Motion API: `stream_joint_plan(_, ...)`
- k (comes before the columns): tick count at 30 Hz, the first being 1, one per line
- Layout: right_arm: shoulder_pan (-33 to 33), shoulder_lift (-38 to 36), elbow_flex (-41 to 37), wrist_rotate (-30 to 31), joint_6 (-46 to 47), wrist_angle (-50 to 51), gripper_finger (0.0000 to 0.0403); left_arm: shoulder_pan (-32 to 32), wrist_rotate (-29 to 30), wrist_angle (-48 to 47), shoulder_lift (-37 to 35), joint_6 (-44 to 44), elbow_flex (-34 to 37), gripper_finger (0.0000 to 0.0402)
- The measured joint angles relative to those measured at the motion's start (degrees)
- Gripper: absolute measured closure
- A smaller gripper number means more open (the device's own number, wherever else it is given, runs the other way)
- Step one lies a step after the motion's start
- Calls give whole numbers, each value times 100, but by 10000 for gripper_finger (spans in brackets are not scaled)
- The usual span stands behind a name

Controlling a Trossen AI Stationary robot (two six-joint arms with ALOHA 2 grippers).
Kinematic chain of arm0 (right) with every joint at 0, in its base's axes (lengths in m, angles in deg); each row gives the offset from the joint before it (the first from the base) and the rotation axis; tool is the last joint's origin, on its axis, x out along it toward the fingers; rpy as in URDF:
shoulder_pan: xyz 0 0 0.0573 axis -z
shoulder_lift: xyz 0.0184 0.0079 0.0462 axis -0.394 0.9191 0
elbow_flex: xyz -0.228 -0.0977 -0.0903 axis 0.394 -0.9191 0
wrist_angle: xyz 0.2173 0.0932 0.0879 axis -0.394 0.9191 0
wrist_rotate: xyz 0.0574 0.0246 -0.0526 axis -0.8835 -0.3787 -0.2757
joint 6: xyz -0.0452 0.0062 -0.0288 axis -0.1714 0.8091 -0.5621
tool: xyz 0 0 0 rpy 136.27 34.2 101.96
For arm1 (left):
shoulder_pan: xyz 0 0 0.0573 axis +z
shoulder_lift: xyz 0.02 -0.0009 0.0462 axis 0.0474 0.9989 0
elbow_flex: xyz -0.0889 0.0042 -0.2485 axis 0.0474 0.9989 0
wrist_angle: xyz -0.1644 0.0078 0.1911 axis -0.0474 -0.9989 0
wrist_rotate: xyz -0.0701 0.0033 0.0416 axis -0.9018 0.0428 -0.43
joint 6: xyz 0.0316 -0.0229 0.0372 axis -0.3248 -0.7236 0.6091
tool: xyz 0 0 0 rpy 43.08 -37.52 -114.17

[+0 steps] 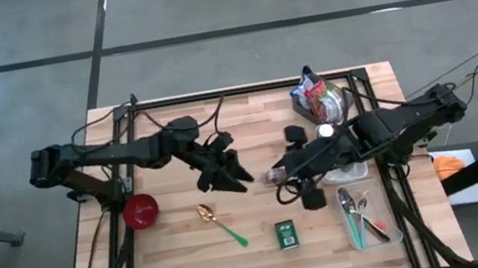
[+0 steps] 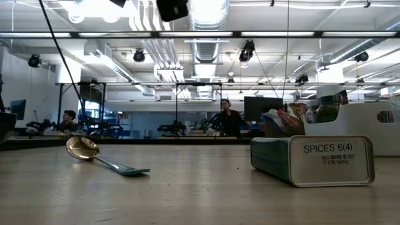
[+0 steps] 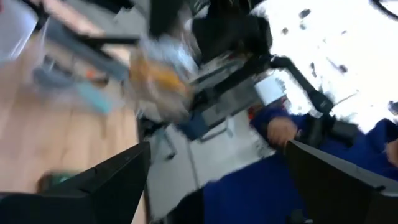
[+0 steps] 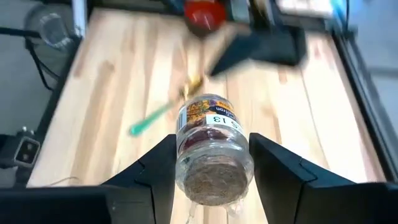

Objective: Pick & Place Food Item
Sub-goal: Put the brown seasoning bottle into the white bin

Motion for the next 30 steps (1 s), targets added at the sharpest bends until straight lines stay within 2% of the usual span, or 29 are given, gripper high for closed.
stream_joint_plan(5, 112, -17, 88, 167, 762, 1434, 240, 105, -6, -1154, -345, 531, 8, 29)
stream_joint_plan(7, 161, -40, 51, 169, 1024, 1880, 273, 106, -5, -1333, -490, 744, 6, 29)
stream_joint_plan(13, 390, -84, -222, 115, 1715, 3012, 329, 99, 9, -1515, -841, 1034, 21, 29)
stream_joint_plan(18, 518, -82, -379, 98, 2011, 3185, 390, 99, 36, -1524, -998, 1035, 23, 28)
stream_joint_plan(22, 518, -82, -380, 143, 2037, 3030, 384, 99, 100, -1754, -1029, 1135, 27, 28)
stream_joint_plan(30, 503, -82, -380, 141, 2203, 2813, 349, 99, 124, -2175, -1023, 1219, 93, 28)
